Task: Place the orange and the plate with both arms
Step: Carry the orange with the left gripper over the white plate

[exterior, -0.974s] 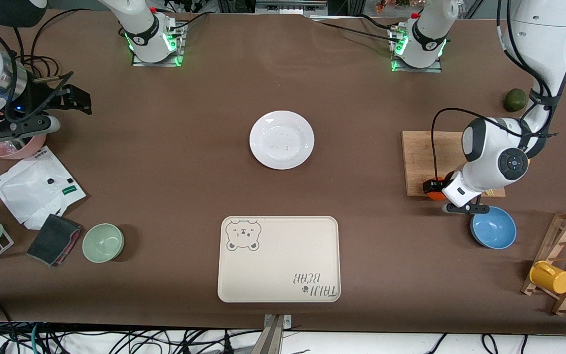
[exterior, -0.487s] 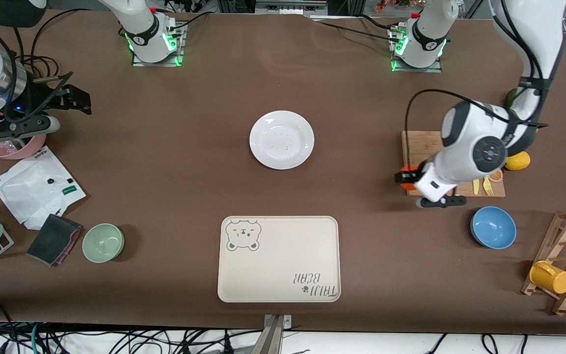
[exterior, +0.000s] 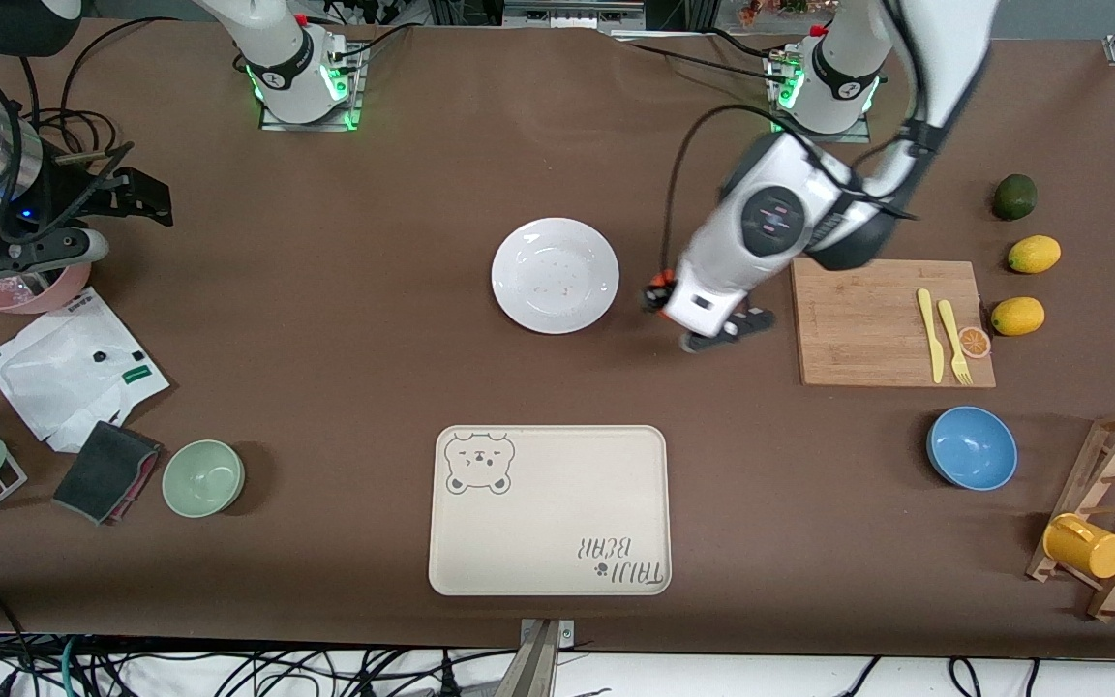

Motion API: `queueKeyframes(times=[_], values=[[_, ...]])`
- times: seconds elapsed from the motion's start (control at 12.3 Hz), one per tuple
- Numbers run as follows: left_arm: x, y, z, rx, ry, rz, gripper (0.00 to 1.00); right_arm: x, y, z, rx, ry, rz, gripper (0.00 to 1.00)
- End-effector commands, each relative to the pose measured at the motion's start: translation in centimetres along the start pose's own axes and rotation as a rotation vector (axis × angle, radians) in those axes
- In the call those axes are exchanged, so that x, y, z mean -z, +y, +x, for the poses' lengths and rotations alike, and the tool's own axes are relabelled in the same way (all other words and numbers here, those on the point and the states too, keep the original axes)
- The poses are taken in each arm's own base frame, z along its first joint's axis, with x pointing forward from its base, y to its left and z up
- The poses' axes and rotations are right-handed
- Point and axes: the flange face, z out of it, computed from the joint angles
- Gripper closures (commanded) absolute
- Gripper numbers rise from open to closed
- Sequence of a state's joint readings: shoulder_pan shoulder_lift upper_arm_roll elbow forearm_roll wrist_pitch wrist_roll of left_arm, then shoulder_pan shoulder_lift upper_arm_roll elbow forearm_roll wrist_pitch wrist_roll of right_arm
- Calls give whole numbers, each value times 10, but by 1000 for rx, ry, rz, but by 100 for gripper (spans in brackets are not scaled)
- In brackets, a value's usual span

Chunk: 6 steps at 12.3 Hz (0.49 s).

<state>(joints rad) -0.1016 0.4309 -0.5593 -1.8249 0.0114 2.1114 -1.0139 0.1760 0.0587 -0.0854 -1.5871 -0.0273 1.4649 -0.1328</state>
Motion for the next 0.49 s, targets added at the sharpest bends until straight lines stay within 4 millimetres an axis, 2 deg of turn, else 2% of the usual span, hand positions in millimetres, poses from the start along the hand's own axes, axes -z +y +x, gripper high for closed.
queueKeyframes(times=[0.0, 0.16, 0.41], values=[[-33, 67, -34, 102, -33, -2, 85, 2, 0, -6, 15, 1, 19, 0], [-64, 99, -61, 143, 8, 35, 85, 2, 0, -6, 15, 1, 19, 0], [-122, 121, -98, 152, 56, 110, 85, 2, 0, -6, 15, 1, 19, 0]])
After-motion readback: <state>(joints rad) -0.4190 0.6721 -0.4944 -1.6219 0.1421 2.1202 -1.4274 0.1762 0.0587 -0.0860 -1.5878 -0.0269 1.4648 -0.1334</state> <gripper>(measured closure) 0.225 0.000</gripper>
